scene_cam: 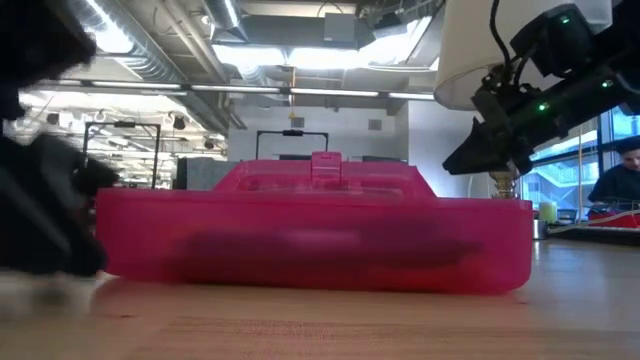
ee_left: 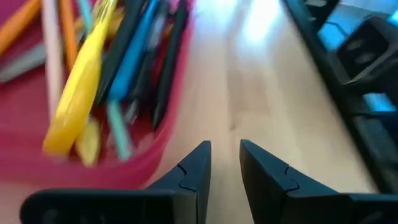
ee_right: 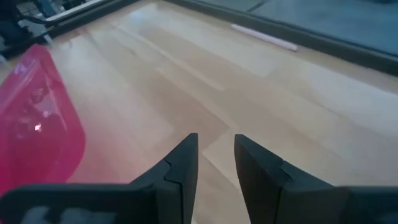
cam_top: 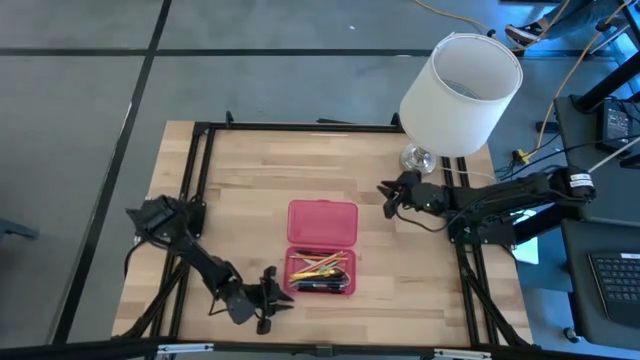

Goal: Pick & place school supplies into a supply box
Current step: Close the red supply box

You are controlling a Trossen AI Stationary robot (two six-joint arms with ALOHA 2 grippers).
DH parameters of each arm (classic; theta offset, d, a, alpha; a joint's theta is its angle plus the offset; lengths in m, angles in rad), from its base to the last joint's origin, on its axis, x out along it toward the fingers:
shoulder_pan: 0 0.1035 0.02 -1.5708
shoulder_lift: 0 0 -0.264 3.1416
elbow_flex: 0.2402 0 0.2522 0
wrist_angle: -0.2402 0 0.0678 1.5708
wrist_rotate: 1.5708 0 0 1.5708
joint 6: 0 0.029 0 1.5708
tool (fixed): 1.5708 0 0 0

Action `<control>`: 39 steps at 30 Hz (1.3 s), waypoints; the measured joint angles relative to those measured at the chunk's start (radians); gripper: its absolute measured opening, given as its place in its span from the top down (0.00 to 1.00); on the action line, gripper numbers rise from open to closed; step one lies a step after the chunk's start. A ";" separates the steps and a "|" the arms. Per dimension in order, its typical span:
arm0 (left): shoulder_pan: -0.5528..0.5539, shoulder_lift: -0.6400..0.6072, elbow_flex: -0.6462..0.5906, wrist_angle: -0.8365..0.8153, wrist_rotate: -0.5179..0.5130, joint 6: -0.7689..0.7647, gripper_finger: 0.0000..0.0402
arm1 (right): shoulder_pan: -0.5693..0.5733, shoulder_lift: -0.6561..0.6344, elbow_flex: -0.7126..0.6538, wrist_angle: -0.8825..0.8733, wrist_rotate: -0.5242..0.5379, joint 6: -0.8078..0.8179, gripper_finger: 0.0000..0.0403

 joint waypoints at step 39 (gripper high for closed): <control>-0.023 0.068 -0.002 0.061 -0.185 -0.074 0.80 | -0.011 0.453 0.223 0.418 -0.759 -0.240 0.73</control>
